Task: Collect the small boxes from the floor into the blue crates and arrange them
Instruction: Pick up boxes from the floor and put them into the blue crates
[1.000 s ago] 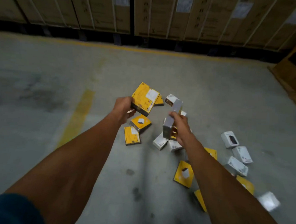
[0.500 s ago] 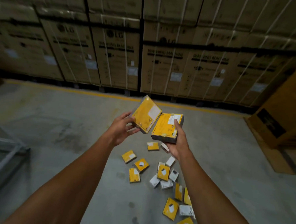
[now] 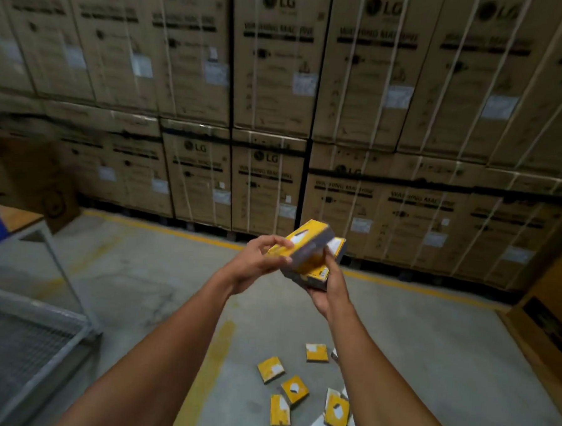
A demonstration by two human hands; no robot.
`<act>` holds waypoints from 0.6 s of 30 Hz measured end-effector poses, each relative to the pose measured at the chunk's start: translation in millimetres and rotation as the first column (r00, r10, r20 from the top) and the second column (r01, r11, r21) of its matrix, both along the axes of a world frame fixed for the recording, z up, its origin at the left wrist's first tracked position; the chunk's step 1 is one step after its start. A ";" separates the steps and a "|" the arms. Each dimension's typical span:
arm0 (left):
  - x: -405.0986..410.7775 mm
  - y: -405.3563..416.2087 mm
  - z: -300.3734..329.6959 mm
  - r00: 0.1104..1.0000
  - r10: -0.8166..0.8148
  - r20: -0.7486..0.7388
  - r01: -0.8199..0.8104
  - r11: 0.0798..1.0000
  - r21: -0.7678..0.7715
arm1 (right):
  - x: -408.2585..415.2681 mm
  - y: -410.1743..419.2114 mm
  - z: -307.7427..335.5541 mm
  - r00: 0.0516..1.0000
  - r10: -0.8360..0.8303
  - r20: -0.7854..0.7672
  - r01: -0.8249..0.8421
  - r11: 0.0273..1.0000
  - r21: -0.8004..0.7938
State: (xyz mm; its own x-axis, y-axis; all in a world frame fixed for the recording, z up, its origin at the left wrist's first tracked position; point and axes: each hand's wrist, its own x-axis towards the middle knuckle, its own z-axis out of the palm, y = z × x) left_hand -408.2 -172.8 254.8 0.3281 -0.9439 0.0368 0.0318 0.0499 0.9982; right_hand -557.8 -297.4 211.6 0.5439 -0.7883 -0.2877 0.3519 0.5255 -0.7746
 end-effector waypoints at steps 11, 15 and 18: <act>180.9 107.5 35.5 0.891 0.385 -0.241 -0.392 0.920 0.018 | 187.2 94.0 58.8 0.983 0.160 -0.090 -0.178 0.950 -0.257; 262.2 182.9 40.6 0.733 0.548 -0.403 -0.604 0.797 -0.013 | 264.8 138.4 73.9 0.943 0.185 -0.278 -0.293 0.855 -0.428; 312.3 244.9 46.5 0.597 0.641 -0.483 -0.746 0.665 -0.039 | 327.0 172.8 76.9 0.930 0.237 -0.280 -0.343 0.834 -0.433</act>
State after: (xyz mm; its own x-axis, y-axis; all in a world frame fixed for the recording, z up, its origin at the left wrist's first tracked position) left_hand -95.9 72.1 301.4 0.9105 -0.4036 -0.0897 0.2777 0.4363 0.8559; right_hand -230.8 -124.6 288.4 0.7388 -0.6715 -0.0575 0.0461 0.1354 -0.9897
